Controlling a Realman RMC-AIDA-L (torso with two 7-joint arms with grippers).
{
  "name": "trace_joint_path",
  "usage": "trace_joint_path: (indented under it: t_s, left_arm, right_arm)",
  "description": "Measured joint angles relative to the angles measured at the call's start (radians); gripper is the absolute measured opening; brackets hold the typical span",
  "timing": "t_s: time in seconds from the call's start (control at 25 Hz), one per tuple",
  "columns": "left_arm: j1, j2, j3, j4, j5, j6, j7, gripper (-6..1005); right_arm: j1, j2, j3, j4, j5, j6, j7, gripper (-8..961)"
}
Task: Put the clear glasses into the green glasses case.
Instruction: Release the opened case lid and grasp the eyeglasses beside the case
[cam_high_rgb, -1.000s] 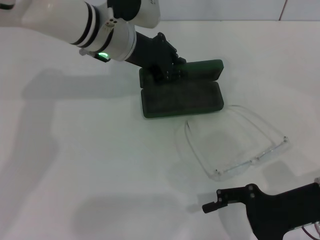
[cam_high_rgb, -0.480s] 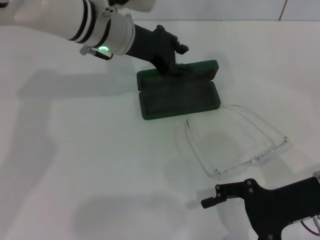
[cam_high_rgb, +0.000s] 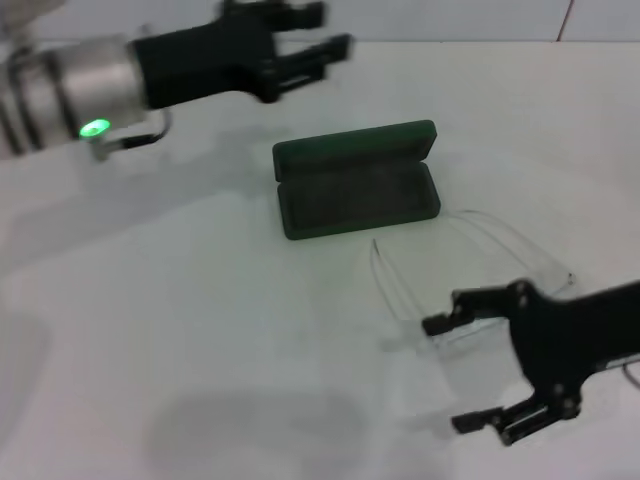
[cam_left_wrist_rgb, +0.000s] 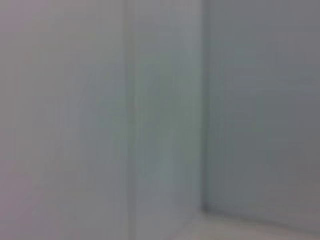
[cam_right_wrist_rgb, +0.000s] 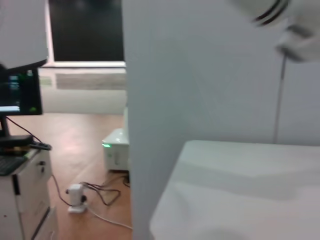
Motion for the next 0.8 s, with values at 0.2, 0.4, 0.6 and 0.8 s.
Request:
trace_joint_path:
  t_s: [0.2, 0.4, 0.6, 0.8]
  left_arm:
    - [0.27, -0.003, 0.0, 0.112, -0.236, 0.098, 0.259, 509]
    - [0.435, -0.004, 0.0, 0.236, -0.332, 0.121, 0.391, 514]
    - [0.514, -0.006, -0.004, 0.297, -0.351, 0.121, 0.449, 519]
    - [0.535, -0.008, -0.005, 0.32, -0.351, 0.116, 0.452, 524]
  right_arm:
    - [0.029, -0.017, 0.095, -0.134, -0.154, -0.005, 0.141, 789]
    - [0.073, -0.002, 0.14, -0.35, -0.386, -0.044, 0.29, 783]
    - [0.131, 0.012, 0.176, -0.468, -0.532, -0.094, 0.387, 778]
    - [0.181, 0.025, 0.183, -0.535, -0.644, -0.102, 0.442, 772]
